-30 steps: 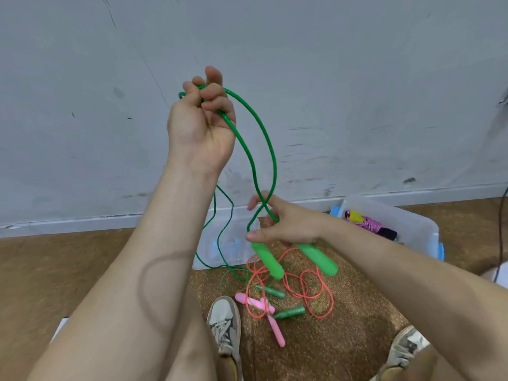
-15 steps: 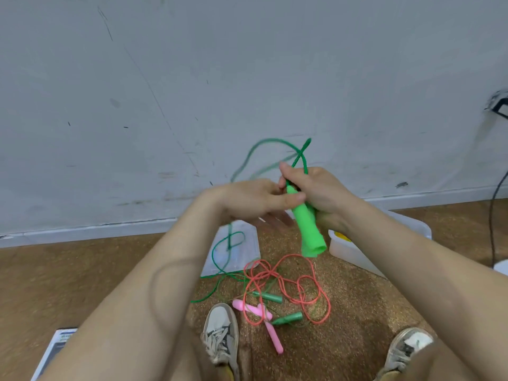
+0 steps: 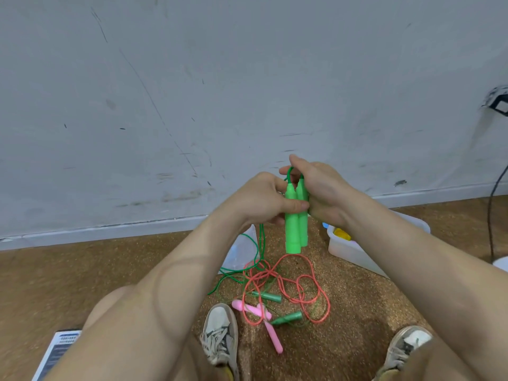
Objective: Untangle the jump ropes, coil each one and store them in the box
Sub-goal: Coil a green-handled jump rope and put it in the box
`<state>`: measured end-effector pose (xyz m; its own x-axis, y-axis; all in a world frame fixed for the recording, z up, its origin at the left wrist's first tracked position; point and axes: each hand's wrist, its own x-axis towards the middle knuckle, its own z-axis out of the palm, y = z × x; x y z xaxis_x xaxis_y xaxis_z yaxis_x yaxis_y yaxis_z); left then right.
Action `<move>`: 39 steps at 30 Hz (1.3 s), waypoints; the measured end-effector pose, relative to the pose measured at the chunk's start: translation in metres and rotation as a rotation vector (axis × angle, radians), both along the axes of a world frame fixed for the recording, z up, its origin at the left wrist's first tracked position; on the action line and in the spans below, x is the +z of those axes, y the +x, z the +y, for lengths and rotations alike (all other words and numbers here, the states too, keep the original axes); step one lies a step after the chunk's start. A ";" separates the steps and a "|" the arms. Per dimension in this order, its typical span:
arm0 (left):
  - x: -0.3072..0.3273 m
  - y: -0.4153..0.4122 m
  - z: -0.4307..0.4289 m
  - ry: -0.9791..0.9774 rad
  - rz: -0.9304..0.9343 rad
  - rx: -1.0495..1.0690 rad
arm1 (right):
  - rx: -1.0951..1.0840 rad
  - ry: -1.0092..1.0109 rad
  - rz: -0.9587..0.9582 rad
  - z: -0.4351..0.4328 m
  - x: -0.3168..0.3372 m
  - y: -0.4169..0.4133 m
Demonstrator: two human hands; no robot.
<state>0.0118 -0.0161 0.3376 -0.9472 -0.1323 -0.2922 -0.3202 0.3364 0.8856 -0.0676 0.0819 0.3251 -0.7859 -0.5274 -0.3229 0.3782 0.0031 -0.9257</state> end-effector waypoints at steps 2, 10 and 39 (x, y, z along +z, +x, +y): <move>-0.002 -0.001 0.002 -0.021 0.036 0.028 | 0.042 -0.043 -0.074 0.001 -0.002 -0.001; 0.004 -0.007 -0.018 0.213 0.157 0.330 | 0.570 0.057 -0.023 0.016 0.001 0.010; 0.030 0.002 -0.034 -0.219 0.146 0.294 | 0.598 -0.127 -0.207 0.028 0.005 0.027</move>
